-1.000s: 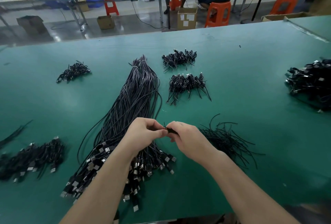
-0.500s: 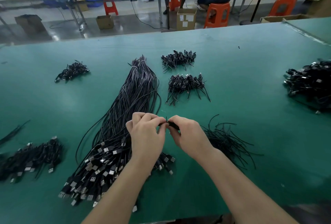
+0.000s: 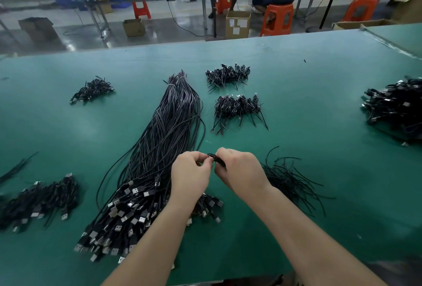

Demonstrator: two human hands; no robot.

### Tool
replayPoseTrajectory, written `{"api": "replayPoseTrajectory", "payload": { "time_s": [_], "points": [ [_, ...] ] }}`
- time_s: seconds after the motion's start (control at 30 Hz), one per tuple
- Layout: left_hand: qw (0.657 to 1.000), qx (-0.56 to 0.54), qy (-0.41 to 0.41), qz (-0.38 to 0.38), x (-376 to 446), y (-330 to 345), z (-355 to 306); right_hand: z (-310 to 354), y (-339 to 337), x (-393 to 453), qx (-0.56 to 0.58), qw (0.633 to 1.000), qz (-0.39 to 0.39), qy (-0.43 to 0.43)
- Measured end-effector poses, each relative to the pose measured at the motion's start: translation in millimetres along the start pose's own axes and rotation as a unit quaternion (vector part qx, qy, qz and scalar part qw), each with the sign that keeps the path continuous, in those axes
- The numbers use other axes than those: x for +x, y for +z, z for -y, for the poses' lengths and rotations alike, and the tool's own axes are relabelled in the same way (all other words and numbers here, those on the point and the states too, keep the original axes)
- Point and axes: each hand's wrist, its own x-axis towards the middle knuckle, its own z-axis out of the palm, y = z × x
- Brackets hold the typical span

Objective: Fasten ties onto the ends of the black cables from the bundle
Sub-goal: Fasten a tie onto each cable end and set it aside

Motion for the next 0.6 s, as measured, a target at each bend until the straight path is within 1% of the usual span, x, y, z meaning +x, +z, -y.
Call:
{"api": "replayPoseTrajectory", "payload": {
  "time_s": [0.13, 0.17, 0.37, 0.4, 0.43, 0.47, 0.5, 0.53, 0.57, 0.6],
  "points": [
    [1.000, -0.009, -0.005, 0.024, 3, -1, 6, 0, -3, 0, -0.044, 0.998, 0.015, -0.046],
    [0.999, -0.014, -0.007, 0.031, 3, -2, 7, -2, -3, 1, -0.059, 0.996, 0.029, -0.054],
    [0.996, -0.066, -0.021, 0.057, 4, 1, 16, -5, -13, 10, -0.100, 0.980, 0.165, -0.039],
    [0.994, -0.080, -0.032, 0.064, 4, 1, 17, -7, -18, 12, -0.072, 0.980, 0.186, -0.020],
    [0.992, -0.097, -0.047, 0.069, 4, 0, 18, -11, -23, 15, -0.014, 0.979, 0.204, 0.014],
    [0.988, -0.116, -0.067, 0.072, 6, -3, 20, -15, -29, 16, 0.075, 0.970, 0.220, 0.066],
    [0.984, -0.136, -0.091, 0.074, 8, -6, 21, -21, -35, 18, 0.194, 0.945, 0.229, 0.127],
    [0.977, -0.161, -0.118, 0.079, 10, -10, 23, -27, -40, 19, 0.313, 0.903, 0.227, 0.186],
    [0.966, -0.197, -0.142, 0.090, 13, -14, 24, -34, -42, 19, 0.402, 0.862, 0.207, 0.228],
    [0.951, -0.242, -0.165, 0.103, 14, -18, 24, -39, -44, 18, 0.437, 0.848, 0.182, 0.240]
  ]
}}
